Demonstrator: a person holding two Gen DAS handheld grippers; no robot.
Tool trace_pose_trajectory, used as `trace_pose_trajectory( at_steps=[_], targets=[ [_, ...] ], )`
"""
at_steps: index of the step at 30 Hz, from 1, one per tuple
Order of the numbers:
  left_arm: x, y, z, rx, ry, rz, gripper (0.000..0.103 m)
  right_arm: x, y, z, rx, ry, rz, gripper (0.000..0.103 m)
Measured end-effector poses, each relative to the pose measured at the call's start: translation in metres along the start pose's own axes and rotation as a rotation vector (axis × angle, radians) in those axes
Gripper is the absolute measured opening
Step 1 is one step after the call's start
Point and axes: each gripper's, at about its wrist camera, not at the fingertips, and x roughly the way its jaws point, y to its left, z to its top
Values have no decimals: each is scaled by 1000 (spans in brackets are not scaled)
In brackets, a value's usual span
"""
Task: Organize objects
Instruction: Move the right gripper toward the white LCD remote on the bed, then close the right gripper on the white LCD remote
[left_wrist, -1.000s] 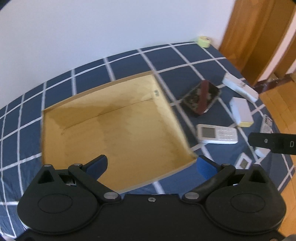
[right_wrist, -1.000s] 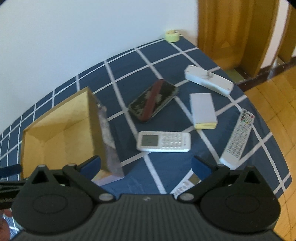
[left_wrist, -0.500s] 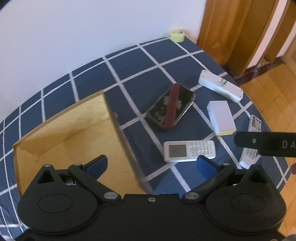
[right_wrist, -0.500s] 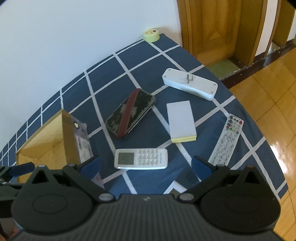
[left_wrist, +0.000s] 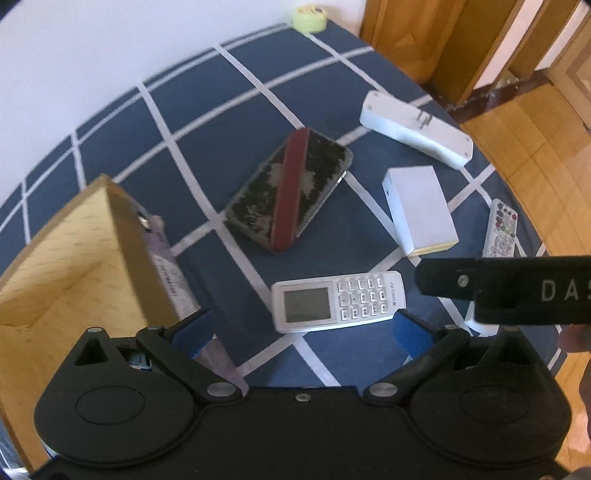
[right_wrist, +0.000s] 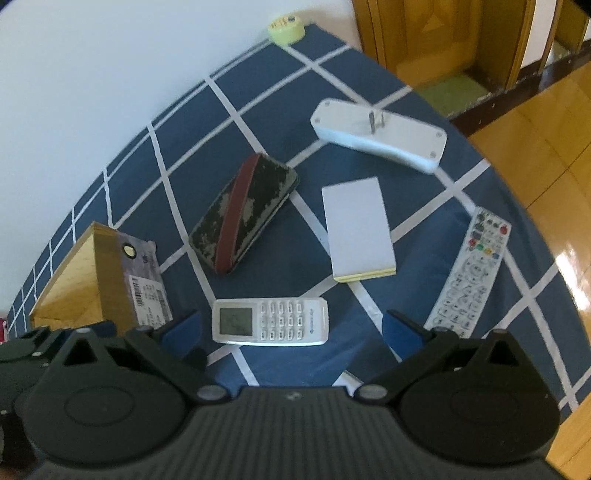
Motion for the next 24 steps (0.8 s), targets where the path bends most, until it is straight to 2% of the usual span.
trace_pose_trajectory(
  at_steps=[12,19,24],
  targets=[
    [60,3,7,-36,129,-67,103,60,-8,13,12,117,-12,98],
    [81,10,11,-68,168,-83,103,89,-3,16,-7,168,-20,97],
    [94,13,12,-74,190,-103,102,103,-1,18,-1,198,-36,88]
  ],
)
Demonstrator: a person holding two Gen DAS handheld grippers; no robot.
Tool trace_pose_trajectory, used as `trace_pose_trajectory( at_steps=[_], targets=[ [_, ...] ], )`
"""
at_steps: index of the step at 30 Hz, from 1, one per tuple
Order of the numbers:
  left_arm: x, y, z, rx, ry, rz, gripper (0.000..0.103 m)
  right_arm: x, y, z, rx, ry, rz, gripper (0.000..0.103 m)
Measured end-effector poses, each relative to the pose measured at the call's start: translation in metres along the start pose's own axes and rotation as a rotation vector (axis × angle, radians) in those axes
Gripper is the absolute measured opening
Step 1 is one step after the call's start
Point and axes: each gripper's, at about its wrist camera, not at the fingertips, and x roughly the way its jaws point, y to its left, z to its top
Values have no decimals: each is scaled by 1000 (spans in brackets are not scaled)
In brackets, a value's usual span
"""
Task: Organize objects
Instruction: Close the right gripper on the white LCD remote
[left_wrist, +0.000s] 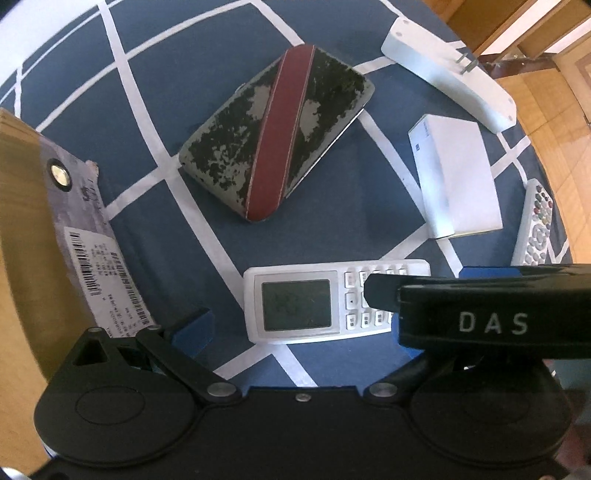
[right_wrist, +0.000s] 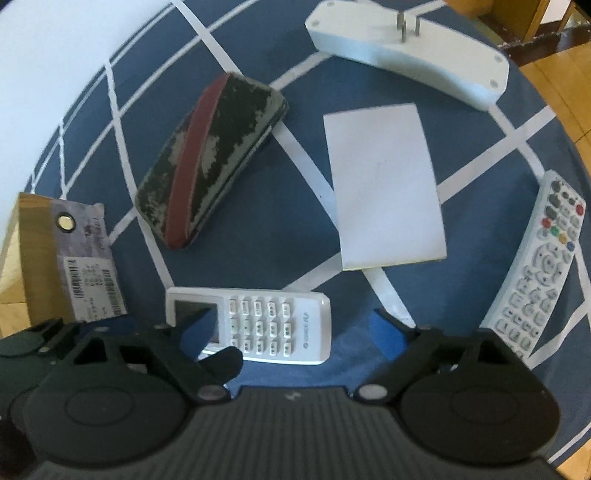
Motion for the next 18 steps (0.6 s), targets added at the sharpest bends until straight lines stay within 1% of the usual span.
trace_pose_trajectory(
  at_steps=[4,7,8,9,10,12,16,17,18],
  targets=[
    [7,2,0,2,13,-22,99,4,1,2,2,10,-1,88],
    [11,5,0,-3,22,-39,95,7,3,2,-1,11,-8,84],
    [12,6,0,-4,23,-44,94,8,3,2,-3,14,-8,81],
    [12,6,0,-4,24,-50,90,8,4,2,-3,13,-9,80],
    [13,6,0,-3,26,-56,89,9,4,2,-4,10,-12,80],
    [15,7,0,-5,30,-66,86,10,6,3,-7,11,-11,75],
    [16,8,1,-4,27,-66,83,14,8,3,-9,13,-17,69],
    [17,9,2,-4,29,-60,79,14,8,3,-10,13,-19,64],
    [17,10,2,-4,31,-59,80,14,8,3,-9,10,-16,63]
  ],
)
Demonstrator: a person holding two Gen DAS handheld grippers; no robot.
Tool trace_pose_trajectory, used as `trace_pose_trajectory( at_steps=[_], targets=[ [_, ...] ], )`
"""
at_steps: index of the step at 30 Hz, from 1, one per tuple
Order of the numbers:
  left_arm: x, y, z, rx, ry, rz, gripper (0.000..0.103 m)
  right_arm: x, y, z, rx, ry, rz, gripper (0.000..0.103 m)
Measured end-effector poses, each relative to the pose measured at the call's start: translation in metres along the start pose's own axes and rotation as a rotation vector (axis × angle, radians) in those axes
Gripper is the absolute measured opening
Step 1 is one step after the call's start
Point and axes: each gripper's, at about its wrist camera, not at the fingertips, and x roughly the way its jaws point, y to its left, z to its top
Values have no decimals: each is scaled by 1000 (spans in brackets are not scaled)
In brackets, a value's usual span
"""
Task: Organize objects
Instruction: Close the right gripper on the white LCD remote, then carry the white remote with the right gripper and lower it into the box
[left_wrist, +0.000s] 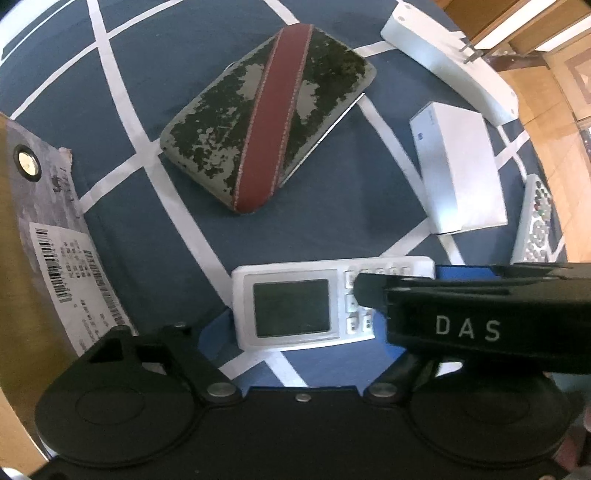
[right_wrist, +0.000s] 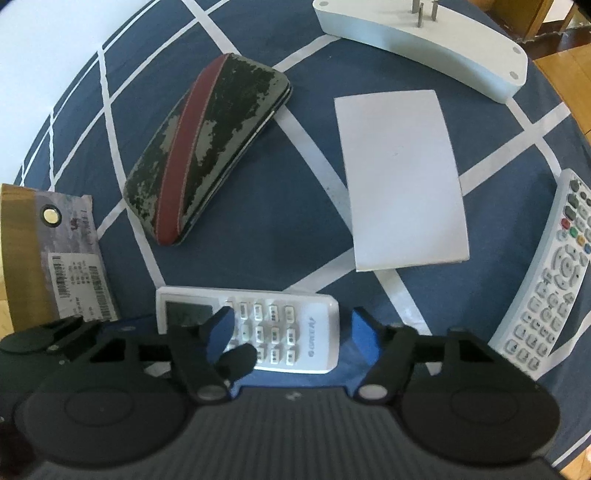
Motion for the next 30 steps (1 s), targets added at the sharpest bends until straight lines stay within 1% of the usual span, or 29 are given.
trace_pose_trajectory(
  at_steps=[5,18,25,30],
  targets=[
    [2,1,2,-6,4,-7,79,0,0,1,-3,-2,8,61],
    [-2,-3,-1,-8,0,8,78,-3,3,0,-23,-14,-1,60],
    [-19,-4,-6,-6,-31,18,78,-16,6,-3,-34,-46,8,60],
    [-40,-5,-11,-6,-67,27,78,-33,12,-9,-51,-80,16,60]
  ],
)
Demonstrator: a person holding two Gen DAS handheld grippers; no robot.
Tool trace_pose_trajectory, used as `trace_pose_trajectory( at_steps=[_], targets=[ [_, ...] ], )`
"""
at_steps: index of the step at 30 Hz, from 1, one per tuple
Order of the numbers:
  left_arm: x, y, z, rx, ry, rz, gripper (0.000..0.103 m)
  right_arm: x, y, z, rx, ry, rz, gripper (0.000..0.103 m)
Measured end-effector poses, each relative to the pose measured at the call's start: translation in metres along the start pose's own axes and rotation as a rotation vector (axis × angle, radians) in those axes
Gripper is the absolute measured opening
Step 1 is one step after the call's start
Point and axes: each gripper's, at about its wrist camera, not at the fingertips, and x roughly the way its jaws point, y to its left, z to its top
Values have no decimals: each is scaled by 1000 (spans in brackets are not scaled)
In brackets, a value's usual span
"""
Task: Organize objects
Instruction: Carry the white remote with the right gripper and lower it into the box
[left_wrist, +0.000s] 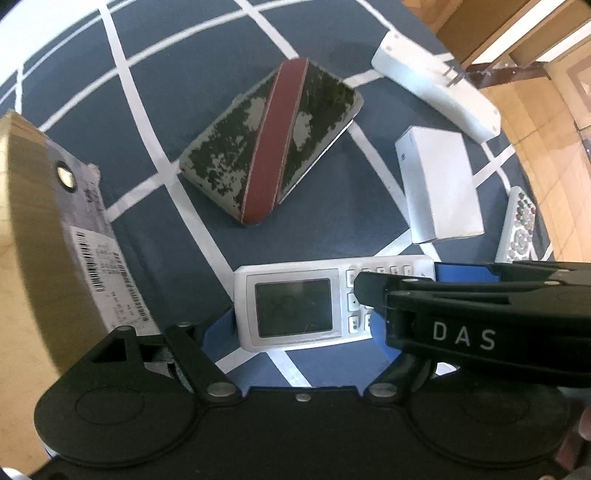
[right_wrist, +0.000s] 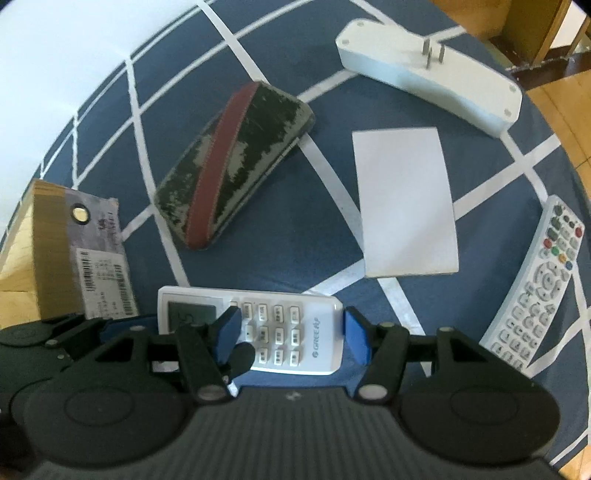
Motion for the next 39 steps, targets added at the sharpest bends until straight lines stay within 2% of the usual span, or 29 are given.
trace_pose_trajectory(
  at_steps=[6,18,28,39],
  targets=[
    [-28,-8,-8,-2,-62,14,78,-28,11,-10,-28,-57,9,60],
    [-79,-10,-47,-25,-174,35,78,-74,40,-44,-99,-147,25,60],
    [-114,12,-80,-70,-247,60,78,-93,79,-68,-173,-192,46,60],
    [-146,52,-113,-131,-310,91,78,-102,136,-90,-257,-221,76,60]
  ],
)
